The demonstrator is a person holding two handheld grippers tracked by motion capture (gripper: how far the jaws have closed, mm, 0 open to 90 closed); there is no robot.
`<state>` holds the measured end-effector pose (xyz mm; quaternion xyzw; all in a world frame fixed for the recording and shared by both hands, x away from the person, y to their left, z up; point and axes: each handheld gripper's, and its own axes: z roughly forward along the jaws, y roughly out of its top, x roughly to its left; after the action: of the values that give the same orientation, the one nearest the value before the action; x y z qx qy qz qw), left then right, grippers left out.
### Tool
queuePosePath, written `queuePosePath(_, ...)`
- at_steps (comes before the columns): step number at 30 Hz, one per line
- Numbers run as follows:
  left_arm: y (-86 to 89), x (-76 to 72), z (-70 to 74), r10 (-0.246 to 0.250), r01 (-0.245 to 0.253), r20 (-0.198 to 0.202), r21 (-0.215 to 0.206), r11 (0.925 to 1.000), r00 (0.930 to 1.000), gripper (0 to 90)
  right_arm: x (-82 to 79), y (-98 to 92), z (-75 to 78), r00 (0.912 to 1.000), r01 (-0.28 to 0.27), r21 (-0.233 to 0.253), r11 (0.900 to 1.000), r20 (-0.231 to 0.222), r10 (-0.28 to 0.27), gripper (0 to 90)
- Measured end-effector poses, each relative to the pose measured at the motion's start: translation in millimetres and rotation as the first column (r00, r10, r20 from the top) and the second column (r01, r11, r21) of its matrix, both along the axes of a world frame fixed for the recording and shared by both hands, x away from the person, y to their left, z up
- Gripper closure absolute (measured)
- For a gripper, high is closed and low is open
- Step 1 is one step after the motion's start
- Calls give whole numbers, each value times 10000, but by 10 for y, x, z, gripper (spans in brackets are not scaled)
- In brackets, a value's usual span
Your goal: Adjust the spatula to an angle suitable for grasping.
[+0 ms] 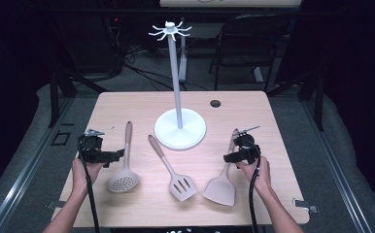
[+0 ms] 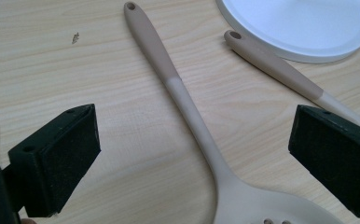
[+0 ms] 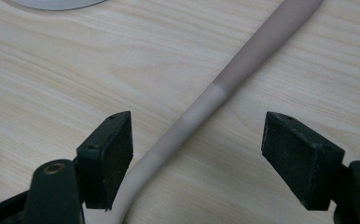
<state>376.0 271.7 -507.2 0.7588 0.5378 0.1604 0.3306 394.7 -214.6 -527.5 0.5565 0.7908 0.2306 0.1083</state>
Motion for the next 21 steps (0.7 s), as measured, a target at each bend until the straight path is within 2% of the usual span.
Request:
queuePosePath(3,23,-10,4,7,-7,-6,-11,10000,10000,19,27,22,-42,9998,160,82,9998,86,-160,245)
queuePosePath(5,28,3,12,2,-3,92,23,10000,10000,19,40,40,-55,9999,151,-155,9998,-21,-152,244)
queuePosePath(6,29,17,16,14,-14,102,18,10000,9999,19,43,60,-87,9994,306,-4,9995,152,-306,246)
queuePosePath(7,32,28,21,4,-5,107,23,10000,9999,18,52,68,-83,9998,187,-166,9997,-52,-188,248)
queuePosePath(8,30,44,22,83,-83,163,7,10000,9998,19,63,78,-84,9998,83,-734,9973,-167,-96,262)
queuePosePath(9,32,63,24,74,-74,147,2,10000,9999,19,69,96,-111,9998,174,-497,9986,-89,-179,272)
queuePosePath(13,1,145,2,20,-21,83,148,9999,10000,20,96,93,-130,9998,170,-579,9982,-101,-176,313)
queuePosePath(14,-8,164,-5,32,-34,71,191,9998,10000,21,109,85,-141,9997,203,-458,9987,-104,-208,326)
queuePosePath(16,-23,195,-12,14,-15,51,207,9998,10000,21,120,72,-151,9993,240,-476,9986,-265,-253,343)
queuePosePath(18,-37,228,-17,-30,29,21,254,9997,10000,23,122,68,-171,9990,219,-264,9994,-392,-230,364)
queuePosePath(21,-54,261,-25,-15,14,29,264,9997,10000,24,121,89,-211,9979,101,-302,9995,-638,-120,393)
